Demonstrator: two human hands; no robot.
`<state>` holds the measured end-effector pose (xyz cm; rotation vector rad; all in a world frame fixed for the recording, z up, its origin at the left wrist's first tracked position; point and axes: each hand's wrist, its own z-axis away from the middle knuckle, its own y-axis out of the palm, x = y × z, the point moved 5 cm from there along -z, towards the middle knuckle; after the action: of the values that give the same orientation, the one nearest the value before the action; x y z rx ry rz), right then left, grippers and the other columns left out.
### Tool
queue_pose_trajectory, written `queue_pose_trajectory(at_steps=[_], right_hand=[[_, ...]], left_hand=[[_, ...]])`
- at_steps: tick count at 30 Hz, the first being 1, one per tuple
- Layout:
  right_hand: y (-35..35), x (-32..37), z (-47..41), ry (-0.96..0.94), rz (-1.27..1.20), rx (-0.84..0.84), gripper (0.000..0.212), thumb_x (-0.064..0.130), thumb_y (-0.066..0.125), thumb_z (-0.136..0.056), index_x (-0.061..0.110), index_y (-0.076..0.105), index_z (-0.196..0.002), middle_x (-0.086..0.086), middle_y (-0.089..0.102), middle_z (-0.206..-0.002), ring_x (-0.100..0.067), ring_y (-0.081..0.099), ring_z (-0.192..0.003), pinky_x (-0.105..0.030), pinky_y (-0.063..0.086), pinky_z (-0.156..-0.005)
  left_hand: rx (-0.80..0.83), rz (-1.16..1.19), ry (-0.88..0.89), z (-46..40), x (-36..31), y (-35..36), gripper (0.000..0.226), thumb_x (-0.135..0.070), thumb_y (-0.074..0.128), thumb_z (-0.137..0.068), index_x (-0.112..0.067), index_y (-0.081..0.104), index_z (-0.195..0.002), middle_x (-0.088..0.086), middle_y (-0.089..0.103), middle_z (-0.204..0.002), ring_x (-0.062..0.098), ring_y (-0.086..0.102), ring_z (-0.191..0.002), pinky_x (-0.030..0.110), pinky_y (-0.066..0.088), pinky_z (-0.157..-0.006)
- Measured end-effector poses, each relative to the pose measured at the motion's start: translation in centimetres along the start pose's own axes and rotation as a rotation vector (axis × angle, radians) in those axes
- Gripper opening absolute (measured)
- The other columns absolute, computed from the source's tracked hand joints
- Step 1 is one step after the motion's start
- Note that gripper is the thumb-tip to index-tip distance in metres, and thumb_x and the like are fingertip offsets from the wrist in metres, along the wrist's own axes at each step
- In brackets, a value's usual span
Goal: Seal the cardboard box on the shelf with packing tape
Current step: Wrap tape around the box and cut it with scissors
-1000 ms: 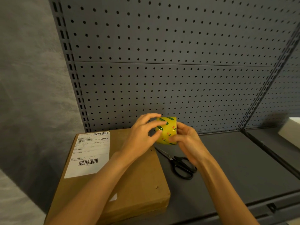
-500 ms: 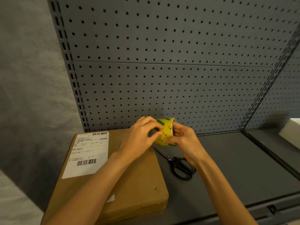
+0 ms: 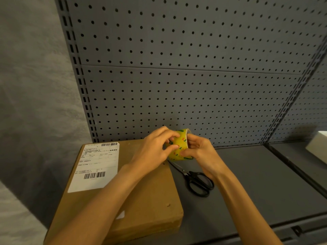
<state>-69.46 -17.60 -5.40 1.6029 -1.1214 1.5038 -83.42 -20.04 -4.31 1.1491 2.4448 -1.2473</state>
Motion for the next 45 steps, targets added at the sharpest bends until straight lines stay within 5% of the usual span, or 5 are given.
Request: queue_pose_trajectory(at_steps=[9,27,35,39,45], right_hand=[[0.2,0.2,-0.3,0.001,-0.012,-0.009,0.045,-0.018,0.059,-0.074,0.004,0.065,-0.112,-0.014,0.070,-0.103,-0.022,0.068,-0.095,-0.027,0.055,-0.081],[1.1,0.2,-0.7,-0.034,0.130,0.062,0.032,-0.003,0.067,-0.081,0.014,0.065,-0.109,-0.004,0.071,-0.102,-0.013,0.067,-0.097,-0.025,0.054,-0.084],[0.4,-0.1,-0.1,-0.123,0.407,-0.063,0.011,0.015,0.066,-0.087,0.019,0.066,-0.077,0.001,0.068,-0.076,-0.007,0.064,-0.073,-0.025,0.053,-0.069],[0.4,0.2,-0.1,-0.130,0.442,-0.116,0.012,0.017,0.065,-0.087,0.007,0.067,-0.083,-0.011,0.068,-0.080,-0.025,0.064,-0.077,-0.037,0.052,-0.070],[0.2,0.9,-0.1,-0.134,0.458,-0.137,0.012,0.018,0.064,-0.089,0.009,0.066,-0.081,-0.002,0.066,-0.073,-0.005,0.059,-0.064,-0.024,0.049,-0.062]], left_hand=[[-0.100,-0.111,0.139,0.1,-0.6,-0.3,0.019,-0.024,0.066,-0.082,-0.011,0.074,-0.094,-0.002,0.066,-0.091,0.011,0.058,-0.086,0.027,0.050,-0.072],[0.018,-0.070,-0.090,-0.3,0.6,0.2,0.013,-0.011,0.042,-0.097,-0.016,0.045,-0.086,-0.009,0.041,-0.091,0.006,0.038,-0.086,0.020,0.036,-0.070],[0.026,0.028,-0.217,-0.1,1.7,0.5,0.016,-0.012,0.038,-0.100,-0.018,0.042,-0.085,-0.016,0.038,-0.087,0.006,0.039,-0.087,0.018,0.036,-0.072],[0.005,0.018,-0.203,-0.1,1.5,0.5,0.018,-0.011,0.037,-0.100,-0.019,0.040,-0.084,-0.017,0.037,-0.086,0.004,0.037,-0.082,0.015,0.034,-0.070],[0.006,0.092,-0.260,-0.2,1.6,0.4,0.016,-0.019,0.039,-0.100,-0.022,0.042,-0.085,-0.015,0.043,-0.085,0.000,0.043,-0.079,0.015,0.035,-0.065]])
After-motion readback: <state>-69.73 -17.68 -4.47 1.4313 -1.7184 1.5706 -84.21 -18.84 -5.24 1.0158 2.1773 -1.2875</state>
